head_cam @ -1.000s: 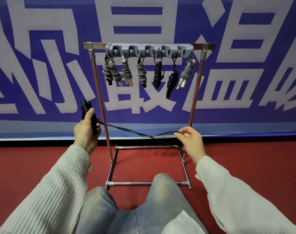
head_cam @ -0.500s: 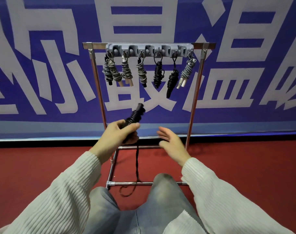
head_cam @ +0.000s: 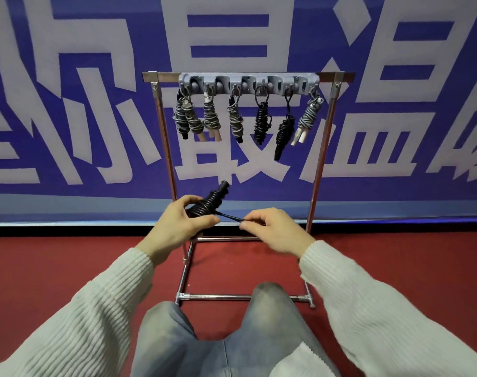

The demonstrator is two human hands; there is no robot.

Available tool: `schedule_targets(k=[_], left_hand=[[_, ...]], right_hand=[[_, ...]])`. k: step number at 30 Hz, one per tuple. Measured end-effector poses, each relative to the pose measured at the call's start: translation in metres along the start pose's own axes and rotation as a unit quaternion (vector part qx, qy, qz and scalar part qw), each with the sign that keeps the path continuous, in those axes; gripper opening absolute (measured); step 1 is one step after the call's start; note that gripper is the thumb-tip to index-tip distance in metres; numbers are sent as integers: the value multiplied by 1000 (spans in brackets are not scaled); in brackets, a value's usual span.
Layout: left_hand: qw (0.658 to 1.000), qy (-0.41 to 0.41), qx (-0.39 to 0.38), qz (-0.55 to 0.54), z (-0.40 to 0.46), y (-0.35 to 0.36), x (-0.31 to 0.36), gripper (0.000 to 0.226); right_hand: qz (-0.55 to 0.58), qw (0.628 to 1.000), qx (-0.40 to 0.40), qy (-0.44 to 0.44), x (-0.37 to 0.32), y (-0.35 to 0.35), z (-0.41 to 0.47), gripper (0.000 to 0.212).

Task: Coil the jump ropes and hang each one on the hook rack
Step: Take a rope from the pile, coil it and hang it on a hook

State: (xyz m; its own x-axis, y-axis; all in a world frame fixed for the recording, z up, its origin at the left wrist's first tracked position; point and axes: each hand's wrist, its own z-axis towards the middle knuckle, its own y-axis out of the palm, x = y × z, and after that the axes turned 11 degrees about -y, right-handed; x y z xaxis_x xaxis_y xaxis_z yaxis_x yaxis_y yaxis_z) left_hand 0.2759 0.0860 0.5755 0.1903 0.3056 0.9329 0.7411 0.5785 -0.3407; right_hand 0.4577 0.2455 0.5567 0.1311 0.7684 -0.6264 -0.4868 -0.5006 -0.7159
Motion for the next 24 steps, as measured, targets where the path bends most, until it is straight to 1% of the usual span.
schedule_targets(k=[2, 3, 4, 6, 7, 8, 10, 12, 14, 15, 17, 18, 19, 21, 24], left_hand=[[996, -4, 36, 77, 8, -4, -9, 48], [989, -5, 28, 146, 10, -3, -11, 48], [976, -2, 3, 220, 9, 0, -10, 47], [945, 26, -57, 322, -2, 18, -5, 41], [935, 50, -91, 340, -10, 27, -1, 38], [930, 76, -127, 336, -19, 36, 5, 35], [927, 126, -172, 308, -34, 44, 18, 33], [934, 157, -181, 264, -46, 43, 27, 35], [947, 159, -198, 195, -57, 44, 30, 37], [952, 157, -211, 160, -62, 44, 30, 38], [964, 134, -219, 73, -67, 43, 27, 39], [970, 113, -214, 33, -67, 42, 24, 44], [974, 91, -206, 1, -63, 39, 20, 51], [975, 38, -212, -52, -56, 34, 15, 66], [956, -11, -261, -134, -55, 38, 10, 80]], right_hand=[[-112, 991, -60, -37, -8, -15, -5, 28], [-153, 983, -80, -66, -15, -21, -5, 29], [-179, 974, -95, -98, -25, -28, -3, 28], [-171, 969, -115, -135, -38, -39, 5, 25], [-145, 973, -122, -135, -39, -43, 11, 24], [-108, 977, -130, -127, -39, -48, 15, 22], [-13, 986, -130, -106, -29, -50, 18, 17], [143, 982, -100, -78, -18, -43, 11, 12], [298, 952, -55, -41, -11, -34, 1, 9], [353, 934, -46, -27, -7, -30, -4, 7], [435, 898, -71, -1, -3, -21, -14, 12], [462, 883, -80, 16, -2, -16, -19, 16], [469, 879, -76, 37, 1, -11, -23, 19], [449, 889, -43, 76, 2, 0, -28, 24], [419, 905, 15, 71, -10, 16, -31, 21]])
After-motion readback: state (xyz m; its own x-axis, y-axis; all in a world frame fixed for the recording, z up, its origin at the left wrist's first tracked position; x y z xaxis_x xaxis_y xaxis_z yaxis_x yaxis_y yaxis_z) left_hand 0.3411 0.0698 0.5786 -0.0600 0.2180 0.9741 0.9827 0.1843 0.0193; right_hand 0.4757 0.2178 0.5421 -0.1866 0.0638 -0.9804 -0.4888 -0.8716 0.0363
